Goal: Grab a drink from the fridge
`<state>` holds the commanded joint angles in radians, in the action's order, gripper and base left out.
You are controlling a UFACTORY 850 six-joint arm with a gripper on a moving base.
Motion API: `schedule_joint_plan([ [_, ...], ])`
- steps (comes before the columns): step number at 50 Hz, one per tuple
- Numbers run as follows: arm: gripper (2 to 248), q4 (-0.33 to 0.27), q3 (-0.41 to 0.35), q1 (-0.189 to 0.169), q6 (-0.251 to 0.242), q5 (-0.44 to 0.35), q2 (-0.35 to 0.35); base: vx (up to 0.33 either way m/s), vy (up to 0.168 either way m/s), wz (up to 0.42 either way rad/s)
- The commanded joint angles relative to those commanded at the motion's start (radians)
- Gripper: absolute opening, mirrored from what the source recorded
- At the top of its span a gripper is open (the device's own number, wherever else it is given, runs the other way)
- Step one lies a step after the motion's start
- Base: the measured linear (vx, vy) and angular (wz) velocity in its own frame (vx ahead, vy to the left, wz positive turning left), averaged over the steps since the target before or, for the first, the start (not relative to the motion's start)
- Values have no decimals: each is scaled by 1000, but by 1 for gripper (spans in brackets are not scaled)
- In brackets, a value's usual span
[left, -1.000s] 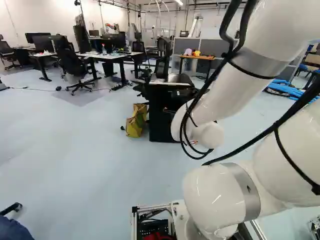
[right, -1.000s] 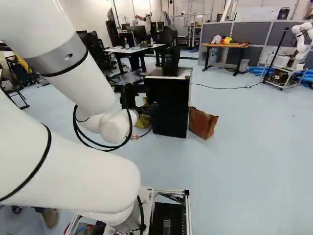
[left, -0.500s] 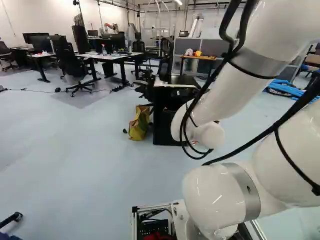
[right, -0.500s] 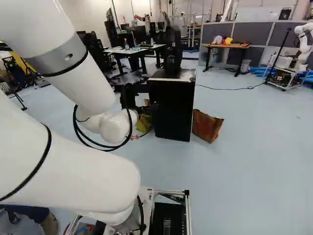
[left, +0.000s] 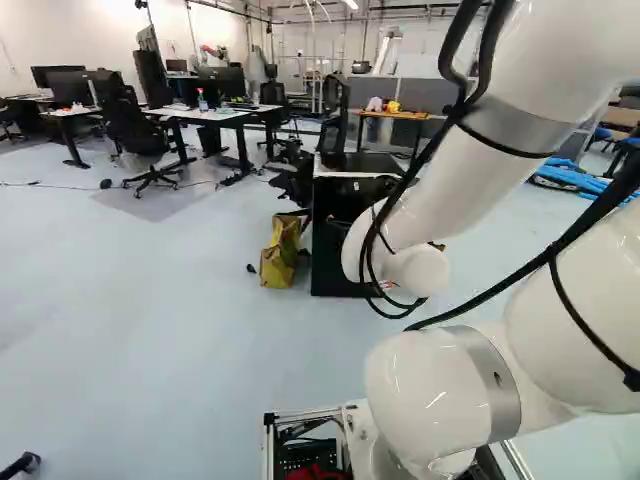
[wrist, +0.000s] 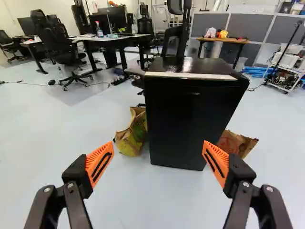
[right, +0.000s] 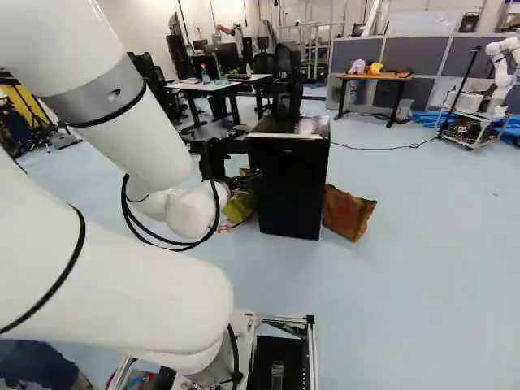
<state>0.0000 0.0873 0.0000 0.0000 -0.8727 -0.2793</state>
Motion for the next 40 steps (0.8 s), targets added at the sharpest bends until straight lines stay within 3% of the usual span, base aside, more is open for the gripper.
schedule_joint_plan([
  [40, 247, 0, 0, 0, 0, 0, 0, 118, 63, -177],
])
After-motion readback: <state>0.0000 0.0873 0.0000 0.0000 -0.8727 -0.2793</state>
